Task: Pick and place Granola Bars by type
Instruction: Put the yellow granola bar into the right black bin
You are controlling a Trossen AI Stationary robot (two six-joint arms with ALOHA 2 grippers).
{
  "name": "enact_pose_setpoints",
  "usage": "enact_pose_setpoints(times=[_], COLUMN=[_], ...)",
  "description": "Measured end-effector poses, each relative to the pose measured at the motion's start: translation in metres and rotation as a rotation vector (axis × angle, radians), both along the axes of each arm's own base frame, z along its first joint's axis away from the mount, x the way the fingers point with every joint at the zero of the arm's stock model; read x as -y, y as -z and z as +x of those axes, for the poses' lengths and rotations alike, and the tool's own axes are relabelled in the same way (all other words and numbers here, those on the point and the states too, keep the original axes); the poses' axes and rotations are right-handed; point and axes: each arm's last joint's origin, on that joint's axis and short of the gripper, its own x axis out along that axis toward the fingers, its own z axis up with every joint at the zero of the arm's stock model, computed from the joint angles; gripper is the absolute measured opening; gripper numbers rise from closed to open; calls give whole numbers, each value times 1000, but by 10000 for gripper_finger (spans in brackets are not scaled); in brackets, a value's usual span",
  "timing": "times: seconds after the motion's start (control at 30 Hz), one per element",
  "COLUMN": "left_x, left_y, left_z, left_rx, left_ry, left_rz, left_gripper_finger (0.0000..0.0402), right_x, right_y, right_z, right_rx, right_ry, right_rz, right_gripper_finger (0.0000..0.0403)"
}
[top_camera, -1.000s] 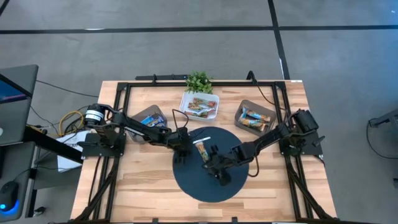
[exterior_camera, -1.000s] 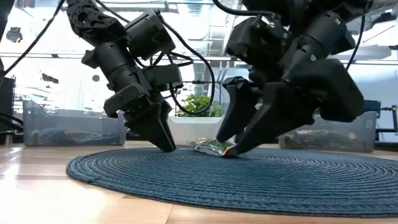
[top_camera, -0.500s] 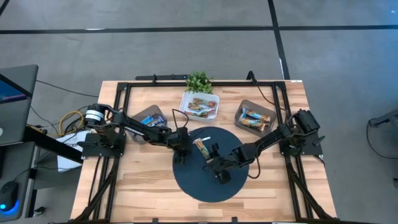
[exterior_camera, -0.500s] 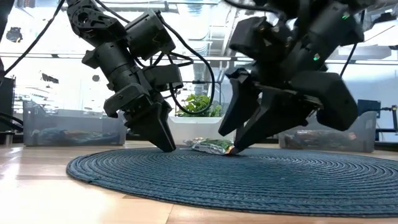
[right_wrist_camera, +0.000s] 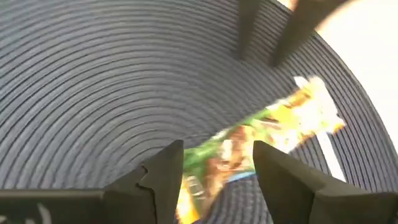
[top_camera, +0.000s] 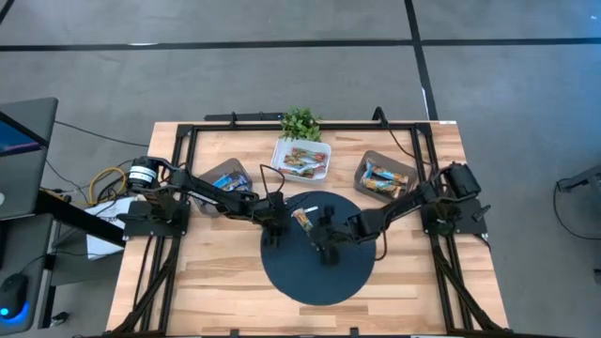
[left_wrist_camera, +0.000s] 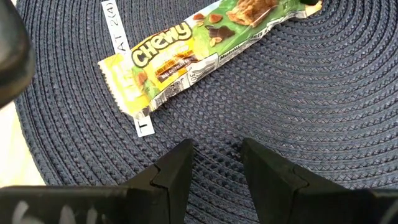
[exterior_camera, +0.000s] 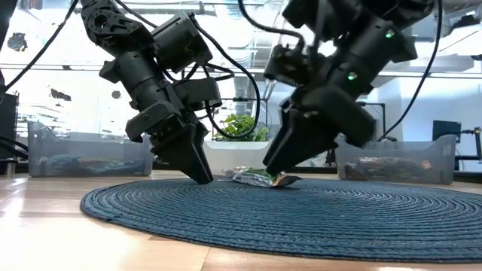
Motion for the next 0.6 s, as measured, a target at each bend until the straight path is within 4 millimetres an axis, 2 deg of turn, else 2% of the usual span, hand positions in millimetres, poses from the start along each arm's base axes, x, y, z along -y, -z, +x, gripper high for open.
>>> enact_pose_setpoints(times=[0.1, 0.23, 0.4, 0.6], left_x=[0, 0, 0, 0], left_y=[0, 0, 0, 0], left_z=[0, 0, 0, 0], left_rx=[0, 0, 1, 1], left_ry=[0, 0, 1, 1], left_rz=[0, 0, 0, -1], left_gripper_finger=[137, 137, 137, 137], right_x=[7, 13, 13, 15], right_y=[0, 2, 4, 8], right_z=[2, 5, 2, -4], right_rx=[-1, -23, -56, -132], right_ry=[97, 135, 169, 195], right_rz=[135, 277, 297, 275], right_gripper_finger=[197, 213, 229, 220])
